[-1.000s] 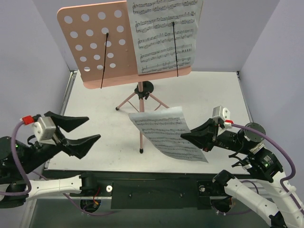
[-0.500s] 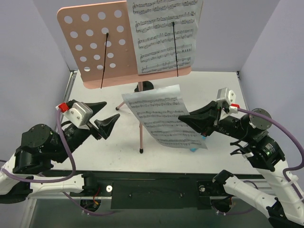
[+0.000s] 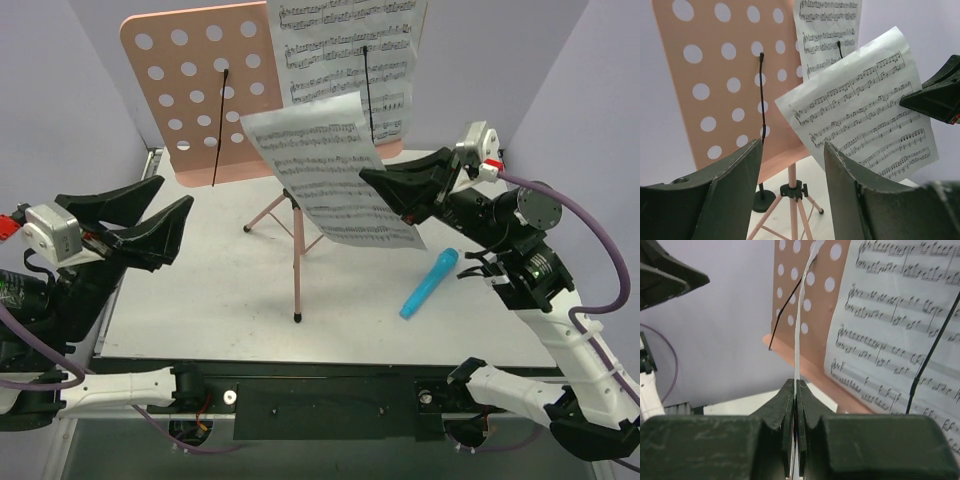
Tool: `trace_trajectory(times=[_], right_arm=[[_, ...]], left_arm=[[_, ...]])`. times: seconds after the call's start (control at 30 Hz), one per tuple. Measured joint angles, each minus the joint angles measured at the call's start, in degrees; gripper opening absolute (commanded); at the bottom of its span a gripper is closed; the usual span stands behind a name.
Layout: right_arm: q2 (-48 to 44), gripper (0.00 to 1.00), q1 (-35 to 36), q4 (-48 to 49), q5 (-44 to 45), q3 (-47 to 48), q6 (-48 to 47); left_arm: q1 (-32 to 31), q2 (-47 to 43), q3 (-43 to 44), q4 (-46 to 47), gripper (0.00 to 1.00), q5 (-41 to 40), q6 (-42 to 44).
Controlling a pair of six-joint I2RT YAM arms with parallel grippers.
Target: Set up the instrument practice props
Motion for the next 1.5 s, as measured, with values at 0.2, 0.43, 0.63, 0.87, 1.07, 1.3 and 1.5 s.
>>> trace_trajectory(times=[0.2,0.43,0.63,0.87,1.07,1.3,1.5], right_arm=[[6.4,0.00,0.0,7.3,4.0,6.2,1.8],[11.3,0.00,0.0,14.5,4.9,10.9,5.1],[11.9,0.00,0.0,18.5,5.9,12.0,6.7],[12.1,0.00,0.0,22.1,8.4,12.4,7.3],[15.6,0.00,0.0,26.1,9.9,15.8,8.8],[19.6,0.00,0.0,27.8,10.3,17.1,9.9],[20.2,0.00,0.0,28.2,11.2,17.1,9.7]], left_arm=[[0.0,3.7,0.7,7.3,0.63,-2.2,5.4],[0.0,8.3,0.2,15.4,0.64,-4.3,9.6],[0.0,8.9,-1.3,23.0,0.67,-6.6,13.0],[0.2,10.7,-3.0,28.8,0.69,-8.1,16.2],[5.4,13.7,-0.9,26.9,0.70,-6.8,14.0],[25.6,18.4,5.6,14.6,0.70,6.3,0.5],[35.2,19.5,6.7,8.9,0.70,17.0,-7.9]])
